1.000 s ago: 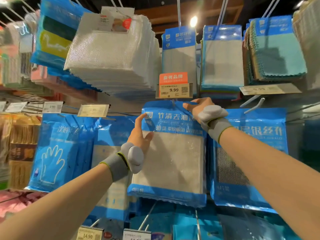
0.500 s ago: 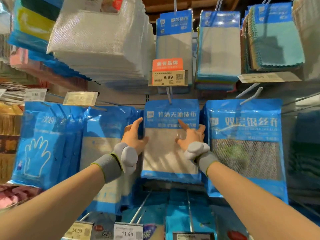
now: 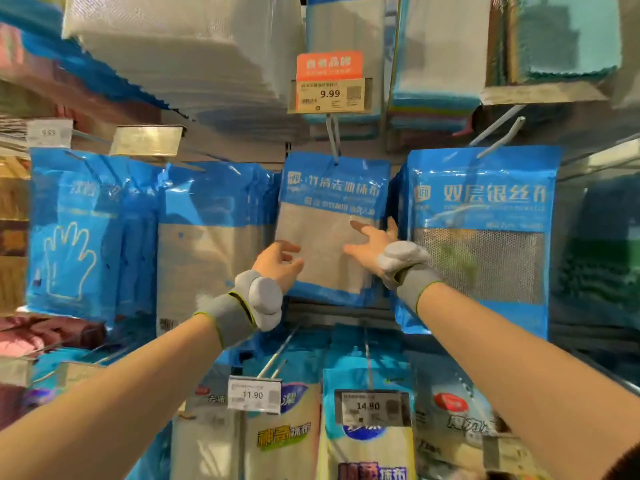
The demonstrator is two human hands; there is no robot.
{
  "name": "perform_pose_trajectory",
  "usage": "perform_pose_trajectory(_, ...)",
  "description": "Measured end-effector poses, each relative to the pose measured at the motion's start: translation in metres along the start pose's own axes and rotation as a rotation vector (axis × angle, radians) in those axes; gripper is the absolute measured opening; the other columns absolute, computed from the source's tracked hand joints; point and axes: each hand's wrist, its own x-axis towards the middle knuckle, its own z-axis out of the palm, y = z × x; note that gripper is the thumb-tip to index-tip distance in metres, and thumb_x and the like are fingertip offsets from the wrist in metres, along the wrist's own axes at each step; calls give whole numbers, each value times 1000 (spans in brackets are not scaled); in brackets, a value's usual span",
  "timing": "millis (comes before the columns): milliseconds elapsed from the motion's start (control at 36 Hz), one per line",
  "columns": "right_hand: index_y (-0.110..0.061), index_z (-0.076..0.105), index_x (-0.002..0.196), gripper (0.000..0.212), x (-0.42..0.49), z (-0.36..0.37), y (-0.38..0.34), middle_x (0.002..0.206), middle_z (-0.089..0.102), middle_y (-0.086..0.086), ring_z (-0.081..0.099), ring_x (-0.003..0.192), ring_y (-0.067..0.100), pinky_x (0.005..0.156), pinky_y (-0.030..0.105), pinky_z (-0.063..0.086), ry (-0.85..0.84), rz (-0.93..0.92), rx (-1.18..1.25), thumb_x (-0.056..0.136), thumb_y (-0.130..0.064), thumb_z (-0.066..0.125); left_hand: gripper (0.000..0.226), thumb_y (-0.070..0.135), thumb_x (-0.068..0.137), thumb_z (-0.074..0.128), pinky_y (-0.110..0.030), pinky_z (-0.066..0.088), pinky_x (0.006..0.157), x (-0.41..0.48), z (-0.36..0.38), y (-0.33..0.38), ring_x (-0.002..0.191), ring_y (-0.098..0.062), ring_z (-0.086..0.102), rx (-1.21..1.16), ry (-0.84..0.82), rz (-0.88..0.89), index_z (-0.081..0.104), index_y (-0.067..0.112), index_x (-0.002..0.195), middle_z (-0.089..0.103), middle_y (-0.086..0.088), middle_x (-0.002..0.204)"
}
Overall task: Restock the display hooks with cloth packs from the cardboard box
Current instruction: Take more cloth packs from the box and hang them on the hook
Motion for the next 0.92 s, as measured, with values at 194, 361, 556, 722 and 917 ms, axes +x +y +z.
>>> perform_pose_trajectory(194,-16,71,104,26,-51,12,14,115,66,12,59,97,22,90,29,49,323,22,450,86,-10,52,30,16,93,51,-22,42,56,-50,38,9,72,-18,53,-152,-114,-14,56,8,121,64,-19,104)
perform_pose_trajectory(361,-4,71,99,26,-130,16,44,84,62,9,55,79,21,74,30,46,462,163,602,86,1,49,23,15,96,47,-4,42,46,-112,77,6,60,6,64,-285,-168,-107,60,7,112,71,-5,86)
perform_pose_trajectory(556,-10,69,88,22,-223,43,121,84,61,6,58,74,21,71,33,48,488,429,656,84,1,50,20,14,97,45,-10,32,34,-195,141,-19,29,4,48,-423,-425,-328,54,17,79,54,14,34)
perform_pose_trajectory(722,-5,72,98,28,-302,63,188,90,64,6,55,79,19,65,21,48,494,648,547,84,3,48,13,18,96,49,-10,34,34,-275,197,-34,33,2,50,-405,-650,-458,57,15,86,57,2,65)
perform_pose_trajectory(917,0,63,112,26,-408,72,278,119,61,20,56,97,33,81,32,44,348,966,412,91,-1,48,15,18,96,50,-19,35,45,-368,278,-51,53,-10,49,-301,-935,-631,57,17,82,56,1,71)
